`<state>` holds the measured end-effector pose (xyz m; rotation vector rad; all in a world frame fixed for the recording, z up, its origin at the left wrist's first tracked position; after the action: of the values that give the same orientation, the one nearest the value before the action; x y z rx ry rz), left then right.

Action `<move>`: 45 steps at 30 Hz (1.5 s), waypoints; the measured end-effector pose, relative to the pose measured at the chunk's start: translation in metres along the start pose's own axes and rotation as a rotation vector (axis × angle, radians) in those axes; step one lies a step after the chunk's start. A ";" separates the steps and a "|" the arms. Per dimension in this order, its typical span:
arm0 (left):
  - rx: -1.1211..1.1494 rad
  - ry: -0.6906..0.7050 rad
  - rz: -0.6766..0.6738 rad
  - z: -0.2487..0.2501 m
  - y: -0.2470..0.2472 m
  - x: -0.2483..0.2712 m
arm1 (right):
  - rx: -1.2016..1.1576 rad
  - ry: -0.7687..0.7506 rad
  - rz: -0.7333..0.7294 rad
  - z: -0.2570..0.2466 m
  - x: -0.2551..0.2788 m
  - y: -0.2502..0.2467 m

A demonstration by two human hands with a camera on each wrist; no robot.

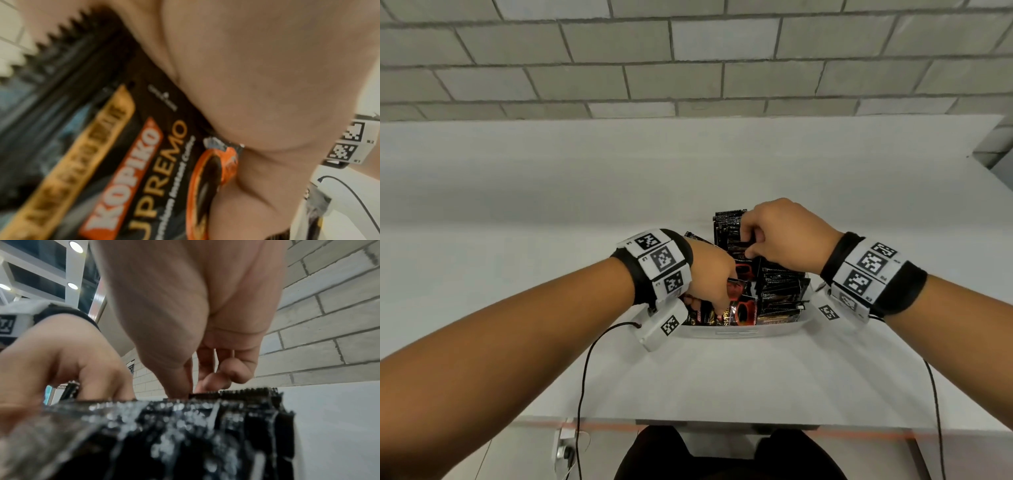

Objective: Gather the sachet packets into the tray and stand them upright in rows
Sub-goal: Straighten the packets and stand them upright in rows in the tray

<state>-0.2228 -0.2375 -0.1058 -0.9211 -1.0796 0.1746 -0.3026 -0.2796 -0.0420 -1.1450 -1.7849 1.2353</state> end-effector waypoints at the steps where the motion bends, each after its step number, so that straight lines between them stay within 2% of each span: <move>1: 0.035 0.007 0.019 -0.002 -0.003 0.002 | -0.001 -0.007 0.032 -0.001 -0.001 -0.004; 3: 0.103 0.038 0.068 -0.004 -0.011 0.008 | -0.012 -0.008 0.064 0.000 -0.003 -0.011; 7: 0.354 0.095 0.203 -0.017 -0.035 0.024 | -0.079 0.012 0.011 0.006 -0.003 -0.012; 10: 0.732 0.178 0.343 -0.031 -0.054 0.036 | -0.188 0.004 0.086 0.004 0.000 -0.030; 12: 1.003 0.192 0.387 -0.041 -0.055 0.042 | -0.300 0.006 0.143 0.002 0.004 -0.044; 16: 1.153 0.213 0.412 -0.041 -0.055 0.047 | -0.606 -0.014 0.098 -0.012 0.011 -0.049; 18: 1.202 0.229 0.420 -0.036 -0.056 0.048 | -0.630 -0.030 0.089 -0.019 0.013 -0.047; 23: 1.394 0.304 0.367 -0.027 -0.057 0.050 | -0.660 0.005 0.181 -0.012 0.014 -0.049; 26: 1.409 0.357 0.390 -0.032 -0.059 0.050 | -0.694 0.062 0.202 -0.001 0.014 -0.049; 32: 1.313 0.247 0.591 -0.052 -0.061 0.055 | -0.676 0.148 0.088 0.003 0.017 -0.038; 39: 1.279 0.229 0.814 -0.069 -0.072 0.068 | -0.308 0.175 0.066 0.003 0.020 -0.037; 41: 1.209 0.194 0.830 -0.077 -0.074 0.070 | -0.278 0.161 0.120 0.007 0.021 -0.044; 43: 1.141 0.126 0.793 -0.086 -0.070 0.067 | -0.376 0.169 0.180 0.014 0.022 -0.051; 45: 1.096 0.058 0.735 -0.090 -0.063 0.062 | -0.508 0.175 0.179 0.017 0.023 -0.052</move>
<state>-0.1376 -0.2937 -0.0326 -0.2580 -0.3984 1.2058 -0.3405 -0.2731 0.0024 -1.6714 -1.9483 0.7570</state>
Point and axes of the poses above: each hand's wrist, its own x-axis away from the middle knuckle, its own y-axis out of the palm, z = x × y, the point moved 10 cm from there along -x, towards the middle knuckle, and after that the axes turned 3 degrees about -x, right-handed, at the moved point
